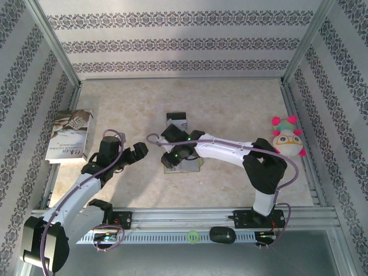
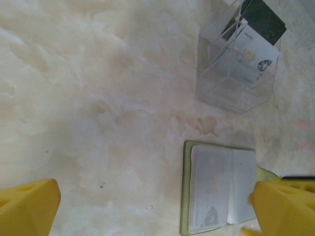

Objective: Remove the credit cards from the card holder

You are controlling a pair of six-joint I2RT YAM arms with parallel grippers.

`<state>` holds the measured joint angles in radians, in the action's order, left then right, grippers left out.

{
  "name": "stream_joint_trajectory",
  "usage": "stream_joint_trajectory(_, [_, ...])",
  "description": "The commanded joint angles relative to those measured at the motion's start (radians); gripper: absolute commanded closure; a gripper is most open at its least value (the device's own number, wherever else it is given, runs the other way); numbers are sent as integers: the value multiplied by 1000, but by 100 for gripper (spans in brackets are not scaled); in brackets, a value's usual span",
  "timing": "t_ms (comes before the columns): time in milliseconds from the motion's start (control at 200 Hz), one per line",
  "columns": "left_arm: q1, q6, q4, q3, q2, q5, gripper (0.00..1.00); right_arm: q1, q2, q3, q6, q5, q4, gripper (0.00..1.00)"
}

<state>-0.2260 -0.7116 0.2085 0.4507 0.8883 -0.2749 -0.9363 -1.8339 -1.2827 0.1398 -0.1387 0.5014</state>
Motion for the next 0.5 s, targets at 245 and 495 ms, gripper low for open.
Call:
stream_joint_trajectory(245, [23,7,112,-21,-95,59,0,-87,-118,-85,-47,247,72,57])
stream_joint_trajectory(495, [24,4,100,-27,-89,53,0,-113,-140,-96,-75,269,87,53])
